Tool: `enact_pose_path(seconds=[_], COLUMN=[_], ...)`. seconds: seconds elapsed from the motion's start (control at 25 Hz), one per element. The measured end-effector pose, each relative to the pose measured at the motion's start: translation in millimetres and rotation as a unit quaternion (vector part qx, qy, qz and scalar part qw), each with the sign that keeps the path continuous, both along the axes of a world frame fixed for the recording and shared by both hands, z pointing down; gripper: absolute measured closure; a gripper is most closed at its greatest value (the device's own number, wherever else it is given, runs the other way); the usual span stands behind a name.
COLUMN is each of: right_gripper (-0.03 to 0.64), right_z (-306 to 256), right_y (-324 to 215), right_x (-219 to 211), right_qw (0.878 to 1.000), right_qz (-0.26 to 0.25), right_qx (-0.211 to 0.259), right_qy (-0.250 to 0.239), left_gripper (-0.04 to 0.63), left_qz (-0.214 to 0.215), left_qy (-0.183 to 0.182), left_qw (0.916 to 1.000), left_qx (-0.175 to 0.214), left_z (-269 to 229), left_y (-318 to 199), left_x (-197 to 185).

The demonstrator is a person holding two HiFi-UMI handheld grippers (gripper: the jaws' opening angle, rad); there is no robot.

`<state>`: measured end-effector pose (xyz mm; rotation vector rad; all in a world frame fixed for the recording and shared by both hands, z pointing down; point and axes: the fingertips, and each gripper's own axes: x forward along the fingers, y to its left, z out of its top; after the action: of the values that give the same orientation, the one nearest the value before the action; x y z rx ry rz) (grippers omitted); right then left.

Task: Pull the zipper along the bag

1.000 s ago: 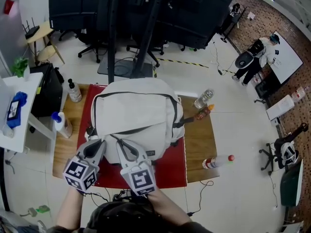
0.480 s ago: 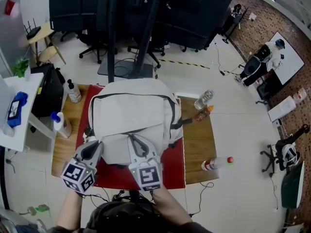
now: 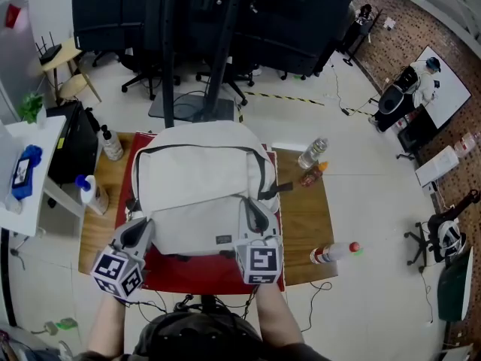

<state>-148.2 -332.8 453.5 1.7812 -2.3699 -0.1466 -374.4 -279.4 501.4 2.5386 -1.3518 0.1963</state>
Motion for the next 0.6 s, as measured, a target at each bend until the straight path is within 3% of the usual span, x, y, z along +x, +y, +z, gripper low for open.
enact_pose_path(seconds=[0.2, 0.6], right_gripper=[0.563, 0.563], right_z=[8.8, 21.1], right_y=[-2.0, 9.8], right_x=[40.4, 36.1], right_qw=[0.999, 0.999], right_qz=[0.040, 0.022], right_qx=[-0.005, -0.024], right_qy=[0.008, -0.018], left_gripper=[0.548, 0.545], left_qz=[-0.002, -0.021], left_qy=[-0.005, -0.005], left_qw=[1.0000, 0.9997], left_qx=[0.003, 0.015], left_z=[0.4, -5.1], left_y=[2.6, 8.6], left_x=[2.5, 6.4])
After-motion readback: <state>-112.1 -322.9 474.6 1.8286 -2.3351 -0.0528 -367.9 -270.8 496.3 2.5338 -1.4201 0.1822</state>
